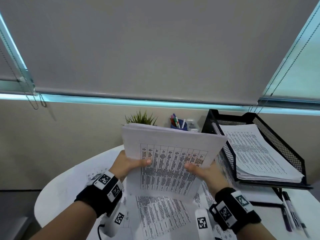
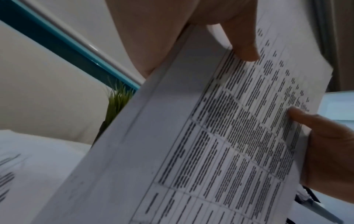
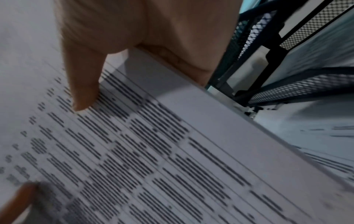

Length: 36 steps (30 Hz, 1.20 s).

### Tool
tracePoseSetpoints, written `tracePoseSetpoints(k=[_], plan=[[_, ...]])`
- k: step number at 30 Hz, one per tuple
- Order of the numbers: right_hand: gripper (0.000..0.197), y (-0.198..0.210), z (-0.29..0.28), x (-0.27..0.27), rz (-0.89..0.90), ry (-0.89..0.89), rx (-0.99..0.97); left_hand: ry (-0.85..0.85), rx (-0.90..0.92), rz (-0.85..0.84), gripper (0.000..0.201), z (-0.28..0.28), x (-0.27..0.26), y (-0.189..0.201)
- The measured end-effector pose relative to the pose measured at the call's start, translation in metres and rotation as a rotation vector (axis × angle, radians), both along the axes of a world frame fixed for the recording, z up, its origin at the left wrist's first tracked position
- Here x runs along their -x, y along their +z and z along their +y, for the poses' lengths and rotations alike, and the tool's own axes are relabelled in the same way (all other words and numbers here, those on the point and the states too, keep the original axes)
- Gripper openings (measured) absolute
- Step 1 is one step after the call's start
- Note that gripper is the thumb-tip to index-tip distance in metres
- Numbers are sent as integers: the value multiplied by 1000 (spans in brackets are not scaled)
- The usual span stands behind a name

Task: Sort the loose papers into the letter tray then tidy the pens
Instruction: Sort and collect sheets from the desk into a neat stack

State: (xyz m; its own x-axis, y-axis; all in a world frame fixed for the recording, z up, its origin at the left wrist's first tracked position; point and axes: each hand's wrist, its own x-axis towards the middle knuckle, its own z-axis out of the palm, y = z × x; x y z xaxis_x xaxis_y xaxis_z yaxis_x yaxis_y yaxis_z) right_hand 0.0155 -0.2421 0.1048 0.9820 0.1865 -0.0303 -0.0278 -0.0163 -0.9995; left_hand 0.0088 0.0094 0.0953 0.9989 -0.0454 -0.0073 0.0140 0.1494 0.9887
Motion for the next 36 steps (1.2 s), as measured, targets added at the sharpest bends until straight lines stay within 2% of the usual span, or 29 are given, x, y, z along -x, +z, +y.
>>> tracePoseSetpoints(k=[2,5,8,12,15,17,20,24,28,30,31,34,36], plan=[[74,-7,3,3,61,-35,26,30,11,19,75,-3,0,-5],[68,-6,6,3,61,-62,10,91,12,27,78,-7,-3,-7],[76,4,5,5,42,-84,-57,127,15,-1,71,-12,-2,-4],[64,7,3,3,-57,-99,2,149,34,-19,79,-15,3,4],[55,5,4,-2,-90,-72,-49,190,-2,-74,59,-24,5,12],[45,10,5,-3,-97,-51,-79,242,0,-101,57,-30,7,16],[43,12,1,-5,-105,-76,-107,281,51,-113,64,-29,10,24],[44,18,-3,-6,-123,-31,-162,245,70,-169,68,-24,12,41],[45,22,-2,-8,-131,-19,-179,222,82,-253,60,-26,11,59],[44,23,-1,-9,-127,-40,-178,234,58,-285,49,-28,11,64],[45,22,-2,-11,-122,-46,-178,259,37,-300,44,-30,12,66],[40,21,-3,-11,-124,-39,-181,399,22,-317,60,-32,13,66],[47,21,-2,-11,-138,-15,-174,484,44,-309,56,-34,13,68]])
